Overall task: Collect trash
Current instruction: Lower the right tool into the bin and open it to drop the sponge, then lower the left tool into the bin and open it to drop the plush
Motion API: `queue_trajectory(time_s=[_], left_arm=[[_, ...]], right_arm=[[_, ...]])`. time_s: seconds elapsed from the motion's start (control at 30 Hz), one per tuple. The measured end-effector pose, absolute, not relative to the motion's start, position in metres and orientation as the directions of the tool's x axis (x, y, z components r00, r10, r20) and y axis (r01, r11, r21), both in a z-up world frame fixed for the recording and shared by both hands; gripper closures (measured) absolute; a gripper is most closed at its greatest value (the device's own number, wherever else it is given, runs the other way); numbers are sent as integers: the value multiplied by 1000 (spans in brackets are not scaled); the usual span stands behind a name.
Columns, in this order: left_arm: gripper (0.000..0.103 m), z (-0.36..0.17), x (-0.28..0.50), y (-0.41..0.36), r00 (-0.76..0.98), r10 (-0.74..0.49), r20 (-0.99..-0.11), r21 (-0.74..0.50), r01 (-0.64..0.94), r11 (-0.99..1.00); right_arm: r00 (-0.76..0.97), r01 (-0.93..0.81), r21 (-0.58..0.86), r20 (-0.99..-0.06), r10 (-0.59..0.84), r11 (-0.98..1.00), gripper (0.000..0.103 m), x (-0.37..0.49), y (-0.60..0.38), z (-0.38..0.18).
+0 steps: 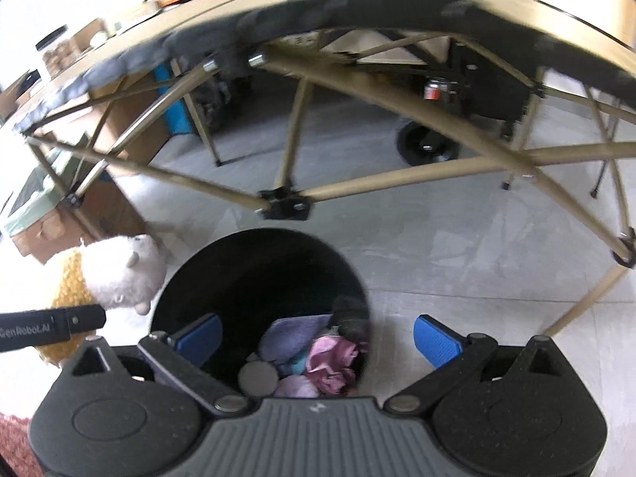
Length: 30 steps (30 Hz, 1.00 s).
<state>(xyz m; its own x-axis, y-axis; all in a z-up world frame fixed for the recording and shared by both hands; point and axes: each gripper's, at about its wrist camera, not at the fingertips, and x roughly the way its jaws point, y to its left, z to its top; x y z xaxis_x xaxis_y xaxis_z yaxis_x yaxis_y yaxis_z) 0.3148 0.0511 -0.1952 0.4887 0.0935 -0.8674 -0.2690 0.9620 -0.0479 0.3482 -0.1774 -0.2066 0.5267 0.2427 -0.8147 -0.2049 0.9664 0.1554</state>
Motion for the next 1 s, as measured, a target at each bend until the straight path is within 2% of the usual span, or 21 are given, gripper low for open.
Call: queue_trajectory(time_s=[0.53, 1.0], left_arm=[[54, -213, 350, -21, 466, 31, -884, -49, -157, 986], [54, -232, 362, -52, 443, 52, -895, -6, -129, 992]], right_arm=[[572, -7, 239, -796, 199, 971, 0, 346, -254, -191], [580, 68, 257, -796, 171, 964, 0, 341, -277, -194]])
